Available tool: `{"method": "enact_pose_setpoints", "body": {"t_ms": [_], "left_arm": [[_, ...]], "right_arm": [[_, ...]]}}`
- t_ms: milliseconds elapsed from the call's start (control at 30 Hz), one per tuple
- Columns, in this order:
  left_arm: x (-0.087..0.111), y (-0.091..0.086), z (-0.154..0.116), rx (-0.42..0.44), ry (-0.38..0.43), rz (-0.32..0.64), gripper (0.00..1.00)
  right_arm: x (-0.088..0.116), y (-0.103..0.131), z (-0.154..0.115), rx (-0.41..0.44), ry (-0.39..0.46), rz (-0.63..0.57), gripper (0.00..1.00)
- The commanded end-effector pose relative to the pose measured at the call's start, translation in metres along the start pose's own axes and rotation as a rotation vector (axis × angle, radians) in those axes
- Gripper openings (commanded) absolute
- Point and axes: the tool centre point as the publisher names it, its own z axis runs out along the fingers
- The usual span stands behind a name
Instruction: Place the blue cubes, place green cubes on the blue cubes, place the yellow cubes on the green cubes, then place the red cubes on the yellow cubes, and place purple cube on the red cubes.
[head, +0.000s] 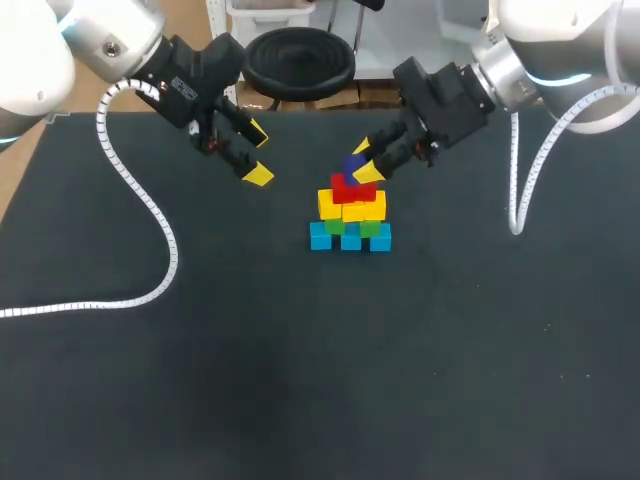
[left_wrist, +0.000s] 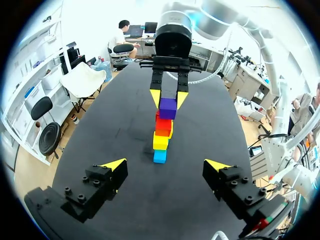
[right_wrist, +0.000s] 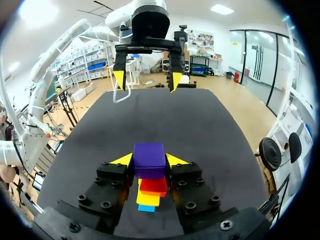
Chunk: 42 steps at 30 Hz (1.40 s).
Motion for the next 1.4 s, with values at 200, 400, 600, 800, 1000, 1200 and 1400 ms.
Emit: {"method": "enact_pose_setpoints", "body": {"t_ms": [200, 400, 600, 800, 1000, 1200, 1400], "left_arm": [[0.0, 0.0, 0.0, -0.002, 0.003, -0.002, 1.0], [0.0, 0.0, 0.0, -0.002, 0.003, -0.002, 1.0], [0.0, 0.0, 0.0, -0.002, 0.003, -0.002, 1.0], [0.0, 0.0, 0.0, -0.002, 0.003, -0.002, 1.0], [0.0, 0.0, 0.0, -0.002, 0.003, -0.002, 1.0], [0.0, 0.0, 0.0, -0.002, 0.003, -0.002, 1.0], [0.0, 0.0, 0.0, -0.002, 0.003, -0.002, 1.0]], "right_arm": [[0.0, -0.005, 0.003, -0.008, 0.007, 0.006, 0.0], [0.002, -0.005, 0.004, -0.008, 0.011, 0.024, 0.0], [0.0, -0.005, 0.003, 0.0, 0.006, 0.032, 0.82], [-0.002, -0.004, 0.001, -0.002, -0.004, 0.033, 1.0], [-0.004, 0.001, -0.008, 0.046, -0.027, 0.004, 1.0], [-0.009, 0.012, -0.017, 0.094, -0.059, -0.061, 1.0], [-0.009, 0.012, -0.017, 0.094, -0.059, -0.061, 1.0]]}}
